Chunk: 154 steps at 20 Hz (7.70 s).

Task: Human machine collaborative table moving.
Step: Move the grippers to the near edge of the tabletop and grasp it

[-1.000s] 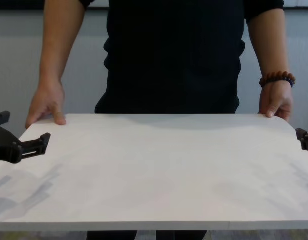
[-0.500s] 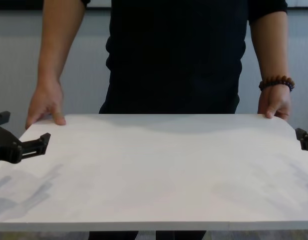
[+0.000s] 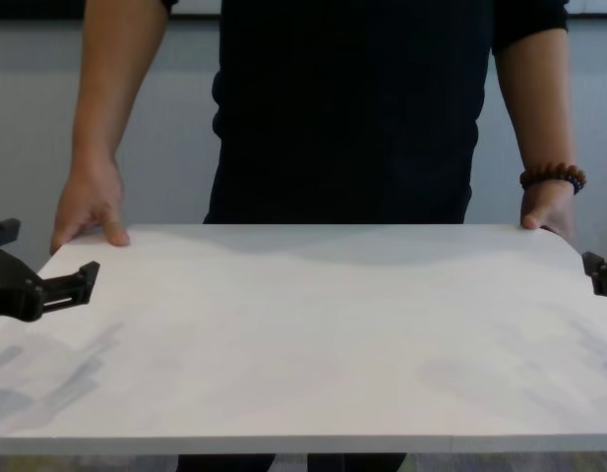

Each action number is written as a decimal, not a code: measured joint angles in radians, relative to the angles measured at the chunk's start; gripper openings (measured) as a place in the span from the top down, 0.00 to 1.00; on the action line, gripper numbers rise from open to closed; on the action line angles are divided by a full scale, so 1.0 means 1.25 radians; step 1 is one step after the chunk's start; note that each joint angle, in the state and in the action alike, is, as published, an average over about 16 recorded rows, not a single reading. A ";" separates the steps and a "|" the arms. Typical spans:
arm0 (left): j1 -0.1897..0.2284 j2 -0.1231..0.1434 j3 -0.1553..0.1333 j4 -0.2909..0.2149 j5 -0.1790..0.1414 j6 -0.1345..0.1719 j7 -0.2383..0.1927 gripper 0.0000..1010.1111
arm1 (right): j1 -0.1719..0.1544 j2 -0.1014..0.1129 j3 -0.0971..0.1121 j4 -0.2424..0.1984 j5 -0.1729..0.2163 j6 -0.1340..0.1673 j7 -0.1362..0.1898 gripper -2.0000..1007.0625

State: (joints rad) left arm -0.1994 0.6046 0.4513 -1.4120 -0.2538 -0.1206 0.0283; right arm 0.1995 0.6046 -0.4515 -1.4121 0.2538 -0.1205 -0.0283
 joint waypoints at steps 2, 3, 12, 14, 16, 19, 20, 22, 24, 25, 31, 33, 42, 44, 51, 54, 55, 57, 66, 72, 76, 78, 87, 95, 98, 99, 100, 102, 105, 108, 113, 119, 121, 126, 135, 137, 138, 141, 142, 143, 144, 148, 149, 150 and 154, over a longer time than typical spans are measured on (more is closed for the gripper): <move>0.000 0.000 0.000 0.000 0.000 0.000 0.000 0.01 | 0.000 0.000 0.000 0.000 0.000 0.000 0.000 0.01; 0.000 0.000 0.000 0.000 0.000 0.000 0.000 0.01 | 0.000 0.000 0.000 0.000 0.000 0.000 0.000 0.01; 0.000 0.000 0.000 0.000 0.000 0.000 0.000 0.01 | 0.000 0.000 0.000 0.000 0.000 0.000 0.000 0.01; 0.000 0.000 0.000 0.000 0.000 0.000 0.001 0.01 | 0.000 0.000 0.000 0.000 0.000 0.000 0.000 0.01; 0.001 0.000 -0.001 -0.001 0.002 -0.003 0.003 0.01 | 0.000 0.000 0.000 0.000 0.000 0.000 0.000 0.01; 0.006 0.002 -0.003 -0.008 0.008 -0.010 0.007 0.01 | -0.001 0.001 0.000 -0.002 -0.001 0.001 -0.001 0.01; 0.009 0.004 -0.004 -0.012 0.009 -0.013 0.008 0.01 | -0.002 0.001 0.000 -0.004 -0.002 0.003 -0.002 0.01; 0.018 0.009 -0.009 -0.025 0.011 -0.017 0.008 0.01 | -0.006 0.003 0.000 -0.012 -0.005 0.007 -0.004 0.01; 0.031 0.017 -0.016 -0.043 0.012 -0.021 0.010 0.01 | -0.013 0.006 0.001 -0.023 -0.008 0.014 -0.007 0.01; 0.040 0.022 -0.020 -0.054 0.012 -0.022 0.011 0.01 | -0.017 0.007 0.002 -0.030 -0.010 0.018 -0.008 0.01; 0.121 0.073 -0.063 -0.143 0.004 -0.031 0.012 0.01 | -0.056 0.025 0.005 -0.102 -0.028 0.050 -0.015 0.01; 0.160 0.098 -0.085 -0.178 -0.006 -0.036 0.010 0.01 | -0.075 0.034 0.004 -0.136 -0.040 0.068 -0.018 0.01; 0.375 0.217 -0.205 -0.307 -0.018 -0.095 0.025 0.01 | -0.177 0.083 0.001 -0.298 -0.090 0.156 -0.037 0.01; 0.419 0.239 -0.229 -0.323 -0.016 -0.113 0.027 0.01 | -0.200 0.095 -0.004 -0.332 -0.108 0.184 -0.044 0.01; 0.534 0.282 -0.280 -0.349 0.034 -0.158 0.047 0.01 | -0.274 0.126 -0.025 -0.419 -0.168 0.278 -0.065 0.01; 0.553 0.285 -0.281 -0.346 0.069 -0.155 0.054 0.01 | -0.296 0.132 -0.037 -0.443 -0.197 0.317 -0.072 0.01; 0.557 0.285 -0.280 -0.344 0.082 -0.153 0.057 0.01 | -0.301 0.133 -0.042 -0.449 -0.208 0.330 -0.075 0.01; 0.559 0.281 -0.273 -0.339 0.113 -0.146 0.067 0.01 | -0.306 0.134 -0.054 -0.456 -0.233 0.357 -0.079 0.01; 0.515 0.228 -0.208 -0.297 0.360 -0.100 0.155 0.01 | -0.270 0.109 -0.125 -0.430 -0.377 0.480 -0.092 0.01; 0.471 0.191 -0.154 -0.270 0.521 -0.069 0.181 0.01 | -0.238 0.088 -0.154 -0.395 -0.450 0.528 -0.098 0.01; 0.443 0.174 -0.120 -0.257 0.587 -0.048 0.156 0.01 | -0.233 0.075 -0.154 -0.376 -0.466 0.525 -0.103 0.01; 0.430 0.168 -0.106 -0.251 0.606 -0.035 0.136 0.01 | -0.234 0.071 -0.149 -0.370 -0.468 0.517 -0.106 0.01; 0.375 0.124 -0.061 -0.219 0.656 0.023 0.074 0.01 | -0.232 0.054 -0.140 -0.348 -0.481 0.493 -0.098 0.01; 0.334 0.068 -0.039 -0.177 0.728 0.056 0.106 0.01 | -0.219 0.037 -0.139 -0.320 -0.499 0.496 -0.085 0.01; 0.319 0.047 -0.034 -0.160 0.753 0.059 0.120 0.01 | -0.217 0.030 -0.135 -0.311 -0.507 0.491 -0.091 0.01; 0.313 0.041 -0.033 -0.154 0.760 0.060 0.124 0.01 | -0.217 0.028 -0.133 -0.309 -0.510 0.489 -0.094 0.01; 0.307 0.034 -0.032 -0.148 0.767 0.061 0.127 0.01 | -0.217 0.026 -0.132 -0.306 -0.513 0.487 -0.097 0.01; 0.295 0.022 -0.031 -0.134 0.777 0.061 0.130 0.01 | -0.217 0.022 -0.129 -0.302 -0.520 0.482 -0.105 0.01; 0.275 0.005 -0.031 -0.114 0.788 0.061 0.131 0.01 | -0.218 0.016 -0.125 -0.296 -0.531 0.472 -0.115 0.01; 0.255 -0.011 -0.033 -0.092 0.794 0.060 0.129 0.01 | -0.218 0.010 -0.122 -0.290 -0.542 0.463 -0.121 0.01; 0.228 -0.029 -0.041 -0.061 0.801 0.061 0.122 0.01 | -0.213 0.001 -0.122 -0.279 -0.558 0.461 -0.113 0.01; 0.213 -0.041 -0.054 -0.040 0.806 0.060 0.119 0.01 | -0.202 -0.011 -0.124 -0.264 -0.575 0.467 -0.099 0.01; 0.212 -0.044 -0.059 -0.037 0.807 0.058 0.118 0.01 | -0.200 -0.014 -0.123 -0.261 -0.579 0.469 -0.095 0.01; 0.214 -0.050 -0.067 -0.036 0.813 0.055 0.117 0.01 | -0.196 -0.021 -0.120 -0.256 -0.589 0.471 -0.085 0.01; 0.219 -0.057 -0.072 -0.040 0.833 0.052 0.112 0.01 | -0.193 -0.030 -0.111 -0.253 -0.604 0.471 -0.065 0.01; 0.220 -0.057 -0.072 -0.041 0.836 0.053 0.112 0.01 | -0.191 -0.033 -0.110 -0.249 -0.608 0.472 -0.058 0.01; 0.220 -0.057 -0.072 -0.041 0.838 0.053 0.111 0.01 | -0.189 -0.035 -0.110 -0.246 -0.611 0.473 -0.055 0.01; 0.221 -0.058 -0.072 -0.042 0.840 0.054 0.110 0.01 | -0.183 -0.041 -0.111 -0.237 -0.621 0.477 -0.047 0.01; 0.221 -0.058 -0.072 -0.043 0.840 0.054 0.110 0.01 | -0.181 -0.043 -0.112 -0.234 -0.625 0.479 -0.045 0.01; 0.222 -0.058 -0.072 -0.043 0.840 0.055 0.110 0.01 | -0.179 -0.045 -0.113 -0.230 -0.630 0.481 -0.043 0.01; 0.222 -0.058 -0.072 -0.043 0.840 0.055 0.111 0.01 | -0.176 -0.047 -0.114 -0.226 -0.635 0.483 -0.041 0.01; 0.222 -0.057 -0.072 -0.043 0.839 0.055 0.111 0.01 | -0.163 -0.056 -0.124 -0.211 -0.659 0.490 -0.031 0.01; 0.222 -0.057 -0.072 -0.043 0.839 0.055 0.111 0.01 | -0.159 -0.059 -0.128 -0.206 -0.667 0.493 -0.028 0.01; 0.222 -0.057 -0.072 -0.043 0.839 0.055 0.111 0.01 | -0.155 -0.061 -0.132 -0.202 -0.674 0.495 -0.026 0.01; 0.222 -0.056 -0.072 -0.044 0.838 0.055 0.112 0.01 | -0.141 -0.071 -0.145 -0.187 -0.705 0.506 -0.021 0.01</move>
State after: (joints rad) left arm 0.0782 0.5343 0.3619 -1.4665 0.7936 -0.0523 0.1678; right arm 0.0228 0.5156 -0.6332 -1.6457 -0.6279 0.5121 -0.0542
